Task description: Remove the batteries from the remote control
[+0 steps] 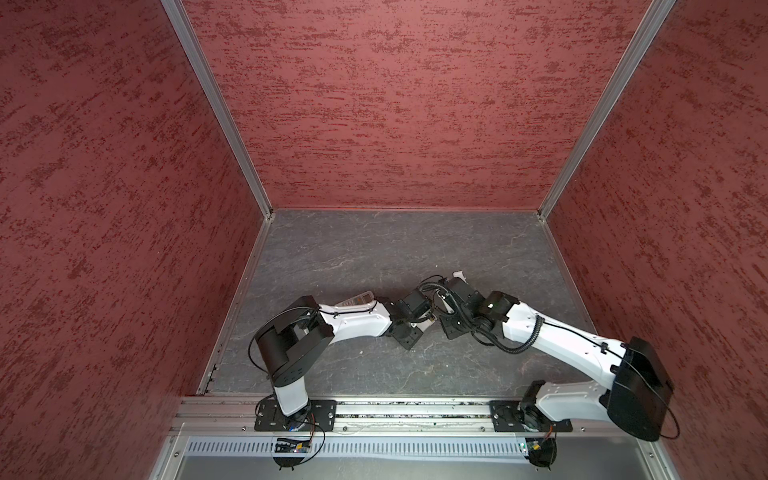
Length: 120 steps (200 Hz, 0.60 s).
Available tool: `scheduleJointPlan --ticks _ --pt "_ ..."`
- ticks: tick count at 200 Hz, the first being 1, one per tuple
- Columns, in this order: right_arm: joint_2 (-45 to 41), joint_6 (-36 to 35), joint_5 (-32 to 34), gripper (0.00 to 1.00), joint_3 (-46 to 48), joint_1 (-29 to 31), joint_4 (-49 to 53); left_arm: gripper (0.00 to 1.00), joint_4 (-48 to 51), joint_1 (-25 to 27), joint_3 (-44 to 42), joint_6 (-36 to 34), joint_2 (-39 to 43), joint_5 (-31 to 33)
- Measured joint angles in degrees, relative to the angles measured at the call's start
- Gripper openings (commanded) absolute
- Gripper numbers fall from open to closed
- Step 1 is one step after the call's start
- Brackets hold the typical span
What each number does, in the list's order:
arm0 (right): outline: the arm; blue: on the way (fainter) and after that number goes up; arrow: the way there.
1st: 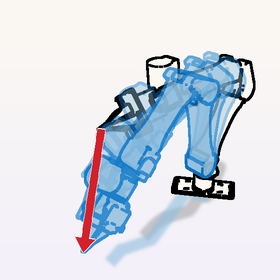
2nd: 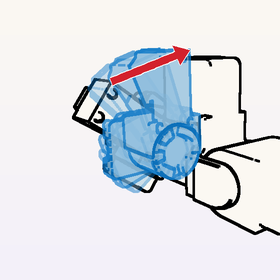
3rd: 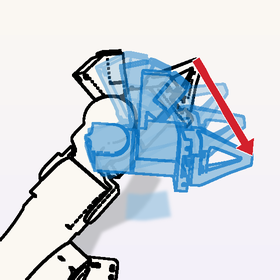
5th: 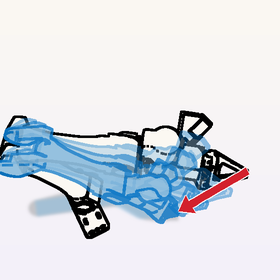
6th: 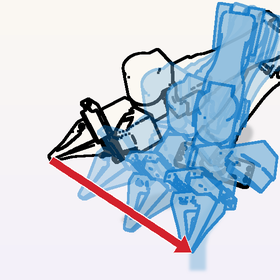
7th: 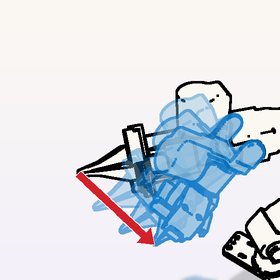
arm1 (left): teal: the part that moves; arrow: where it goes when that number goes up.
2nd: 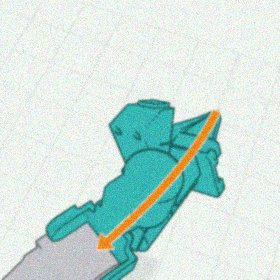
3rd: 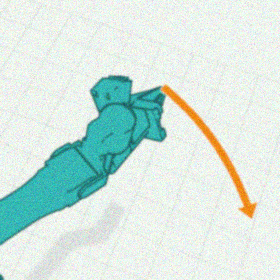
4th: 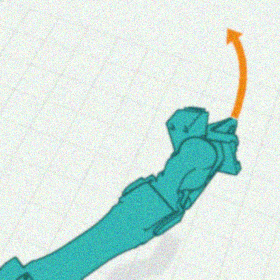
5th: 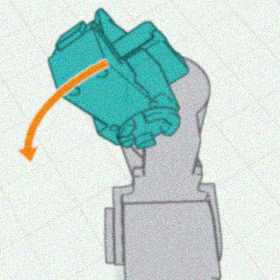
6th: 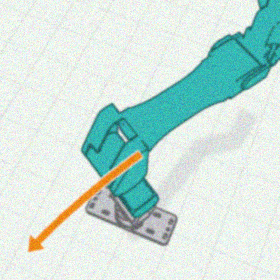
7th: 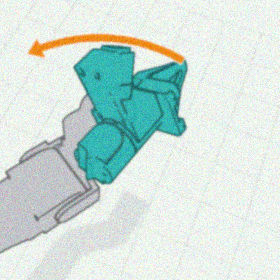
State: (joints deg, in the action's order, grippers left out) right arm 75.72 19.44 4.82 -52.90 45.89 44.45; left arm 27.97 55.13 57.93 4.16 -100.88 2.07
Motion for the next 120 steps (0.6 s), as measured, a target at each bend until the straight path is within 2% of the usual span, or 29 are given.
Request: scheduleJointPlan --ticks 120 --pt "0.39 -0.48 0.79 0.00 0.00 0.00 -0.11 0.57 -0.11 0.02 0.00 -0.04 0.00 -0.24"
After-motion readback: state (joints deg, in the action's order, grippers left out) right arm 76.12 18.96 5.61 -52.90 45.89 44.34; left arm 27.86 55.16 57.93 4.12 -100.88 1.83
